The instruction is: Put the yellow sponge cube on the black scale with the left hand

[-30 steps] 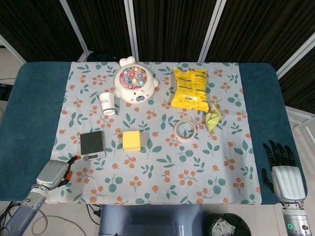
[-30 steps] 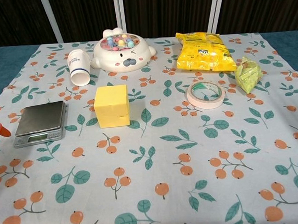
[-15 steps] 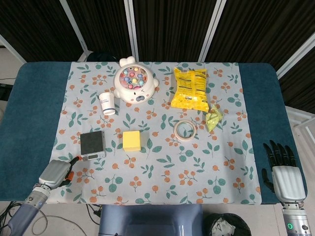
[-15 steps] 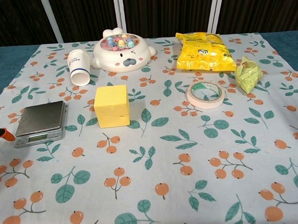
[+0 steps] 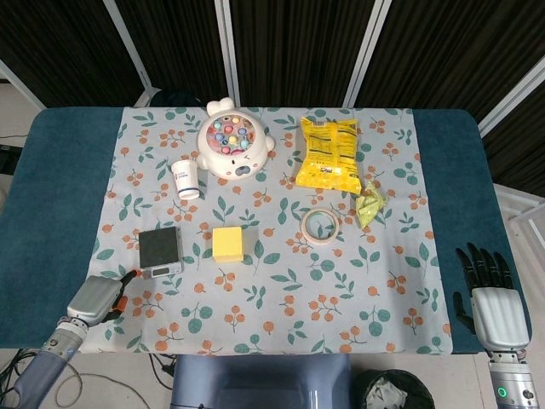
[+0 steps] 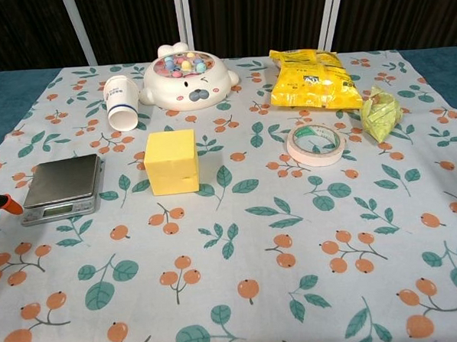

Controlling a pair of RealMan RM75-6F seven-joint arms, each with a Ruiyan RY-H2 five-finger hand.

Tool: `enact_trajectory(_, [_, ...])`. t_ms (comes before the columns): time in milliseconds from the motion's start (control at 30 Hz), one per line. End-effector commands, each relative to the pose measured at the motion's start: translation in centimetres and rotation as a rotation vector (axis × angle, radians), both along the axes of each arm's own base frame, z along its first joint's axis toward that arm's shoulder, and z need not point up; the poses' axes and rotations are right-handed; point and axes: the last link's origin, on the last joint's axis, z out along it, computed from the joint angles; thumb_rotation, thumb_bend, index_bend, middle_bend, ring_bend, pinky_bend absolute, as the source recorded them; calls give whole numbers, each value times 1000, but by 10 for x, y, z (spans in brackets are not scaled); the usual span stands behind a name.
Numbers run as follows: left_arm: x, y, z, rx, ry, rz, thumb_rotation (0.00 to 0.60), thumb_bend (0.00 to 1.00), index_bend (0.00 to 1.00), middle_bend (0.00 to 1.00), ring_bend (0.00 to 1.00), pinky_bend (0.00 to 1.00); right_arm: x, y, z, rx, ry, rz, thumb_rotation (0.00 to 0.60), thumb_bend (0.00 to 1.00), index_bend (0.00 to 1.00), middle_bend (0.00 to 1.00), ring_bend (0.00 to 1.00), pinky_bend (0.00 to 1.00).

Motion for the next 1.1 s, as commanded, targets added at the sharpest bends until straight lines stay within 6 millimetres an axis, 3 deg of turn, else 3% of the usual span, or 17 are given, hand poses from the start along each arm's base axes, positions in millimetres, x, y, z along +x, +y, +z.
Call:
enact_trajectory(33, [1,1,0,-1,-1,0,600,551,197,673,623,631,0,0,0,2,0,-1,600,581,0,0,0,0])
enact_trajectory(1100, [-1,2,-9,-41,34,-8,600,551,197,667,622,628,0,0,1,-4,-1,-3,600,582,0,0,0,0])
